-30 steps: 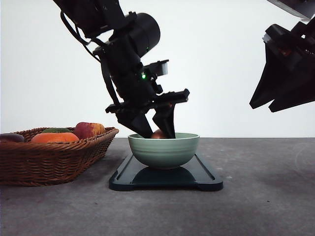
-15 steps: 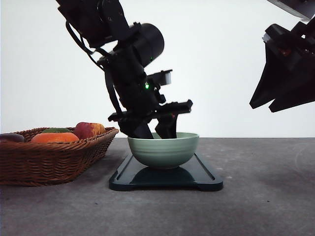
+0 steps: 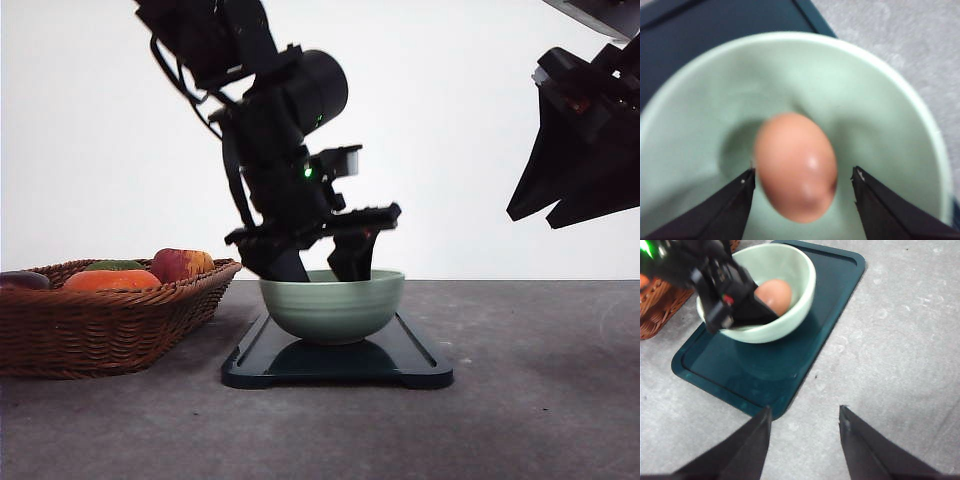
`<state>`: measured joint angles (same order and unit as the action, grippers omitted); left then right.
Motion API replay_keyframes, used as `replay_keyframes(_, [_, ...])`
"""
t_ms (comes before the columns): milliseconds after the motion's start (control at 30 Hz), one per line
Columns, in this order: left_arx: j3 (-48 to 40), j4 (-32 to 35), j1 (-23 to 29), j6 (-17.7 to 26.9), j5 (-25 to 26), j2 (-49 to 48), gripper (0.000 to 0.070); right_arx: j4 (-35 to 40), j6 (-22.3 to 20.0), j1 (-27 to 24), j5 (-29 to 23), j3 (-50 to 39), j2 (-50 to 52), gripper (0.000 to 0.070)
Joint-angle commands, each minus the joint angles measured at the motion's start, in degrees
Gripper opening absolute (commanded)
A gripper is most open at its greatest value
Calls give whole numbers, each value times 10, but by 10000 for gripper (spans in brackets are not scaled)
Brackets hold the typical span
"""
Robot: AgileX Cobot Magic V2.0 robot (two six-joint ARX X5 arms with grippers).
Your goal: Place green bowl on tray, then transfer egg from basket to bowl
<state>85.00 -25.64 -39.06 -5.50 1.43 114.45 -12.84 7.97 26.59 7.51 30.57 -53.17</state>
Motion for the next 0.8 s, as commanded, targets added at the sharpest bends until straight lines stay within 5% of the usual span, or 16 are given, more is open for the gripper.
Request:
replay_keyframes(0, [33, -13, -3, 6, -1, 15, 394, 5, 6, 3, 0, 2, -3, 265])
replay_keyframes(400, [133, -151, 7, 26, 1, -16, 390, 3, 6, 3, 0, 2, -3, 265])
replay_keyframes(567, [91, -160, 9, 37, 1, -60, 390, 3, 6, 3, 0, 2, -3, 265])
replay_keyframes(767, [-37, -89, 10, 25, 1, -164, 390, 3, 6, 3, 1, 2, -3, 266])
